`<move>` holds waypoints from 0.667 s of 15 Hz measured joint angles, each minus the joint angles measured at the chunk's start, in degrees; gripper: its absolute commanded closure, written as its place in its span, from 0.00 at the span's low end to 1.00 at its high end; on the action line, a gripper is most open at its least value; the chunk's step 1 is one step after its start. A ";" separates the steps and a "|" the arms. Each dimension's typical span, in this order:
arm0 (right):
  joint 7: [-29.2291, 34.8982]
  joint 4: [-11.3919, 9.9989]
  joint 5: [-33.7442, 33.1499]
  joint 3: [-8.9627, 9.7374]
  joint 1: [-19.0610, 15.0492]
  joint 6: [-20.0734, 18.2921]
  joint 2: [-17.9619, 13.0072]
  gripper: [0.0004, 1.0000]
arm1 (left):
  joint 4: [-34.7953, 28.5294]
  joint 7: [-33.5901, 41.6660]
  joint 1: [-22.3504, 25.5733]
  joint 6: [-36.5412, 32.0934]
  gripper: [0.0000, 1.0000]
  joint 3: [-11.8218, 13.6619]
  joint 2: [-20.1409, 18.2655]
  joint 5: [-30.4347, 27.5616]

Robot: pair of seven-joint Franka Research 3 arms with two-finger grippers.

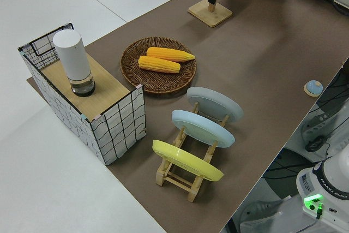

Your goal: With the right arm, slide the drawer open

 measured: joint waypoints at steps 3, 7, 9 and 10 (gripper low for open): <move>-3.07 -2.34 1.33 -0.13 -3.55 0.73 0.06 0.01 | 0.00 0.00 0.00 0.00 0.01 0.00 0.00 0.00; -3.91 -4.77 2.35 -0.22 -6.01 3.80 0.13 0.01 | 0.00 0.00 0.00 0.00 0.01 0.00 0.00 0.00; -3.90 -5.90 2.35 -0.29 -6.38 4.70 0.43 0.01 | 0.00 0.00 0.00 0.00 0.01 0.00 0.00 0.00; -3.84 -6.19 2.30 -0.39 -6.40 4.78 0.76 0.01 | 0.00 0.00 0.00 0.00 0.01 0.00 0.00 0.00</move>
